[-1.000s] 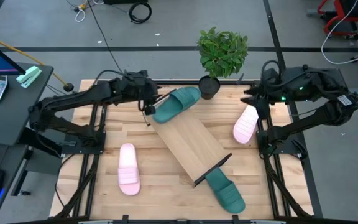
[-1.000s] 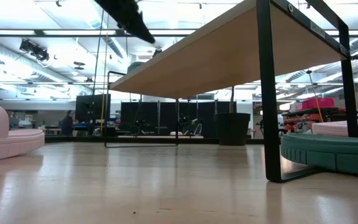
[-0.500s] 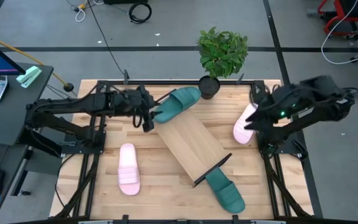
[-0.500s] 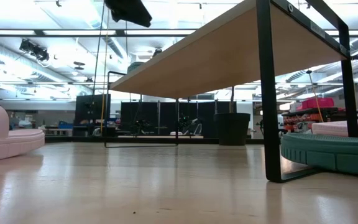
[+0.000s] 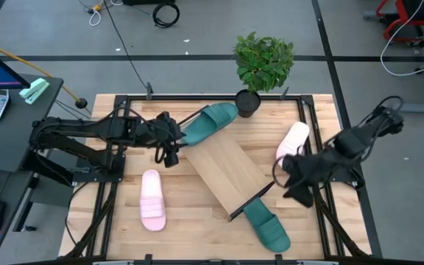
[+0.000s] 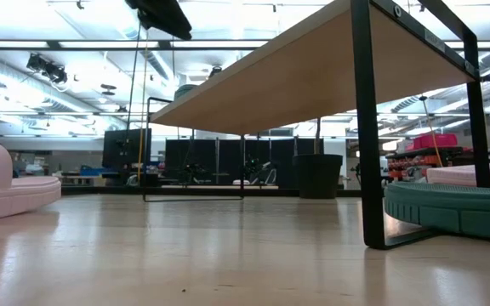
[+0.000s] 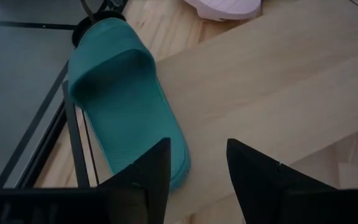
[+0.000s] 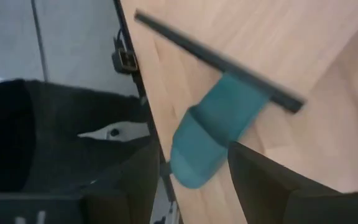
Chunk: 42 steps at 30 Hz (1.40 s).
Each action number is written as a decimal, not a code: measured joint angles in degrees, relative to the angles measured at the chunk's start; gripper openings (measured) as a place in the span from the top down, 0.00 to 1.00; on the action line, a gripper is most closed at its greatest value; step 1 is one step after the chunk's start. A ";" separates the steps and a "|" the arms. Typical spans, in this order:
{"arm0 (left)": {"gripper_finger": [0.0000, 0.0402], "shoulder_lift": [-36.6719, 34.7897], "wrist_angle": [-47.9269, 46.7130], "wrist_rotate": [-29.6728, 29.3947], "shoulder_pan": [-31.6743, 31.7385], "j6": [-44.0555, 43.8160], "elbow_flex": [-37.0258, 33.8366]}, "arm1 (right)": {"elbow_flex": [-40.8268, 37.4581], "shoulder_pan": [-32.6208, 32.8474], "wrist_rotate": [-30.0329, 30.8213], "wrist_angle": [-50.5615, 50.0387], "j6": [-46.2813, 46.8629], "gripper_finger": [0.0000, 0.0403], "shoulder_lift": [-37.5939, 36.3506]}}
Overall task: Pick and place slides into the shelf
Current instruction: Put the green slide on the shelf
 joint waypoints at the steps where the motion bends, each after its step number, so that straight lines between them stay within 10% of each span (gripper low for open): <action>1: 0.60 0.00 0.01 -0.01 0.01 0.00 0.00 | -1.70 0.93 -0.04 1.47 0.93 0.51 0.00; 19: 0.60 0.01 -0.34 0.00 0.04 1.89 0.00 | -21.04 9.03 0.63 24.76 4.08 0.51 0.07; 42: 0.60 0.06 -0.47 0.04 0.07 1.78 0.00 | -23.09 17.48 9.27 32.06 -0.92 0.51 10.53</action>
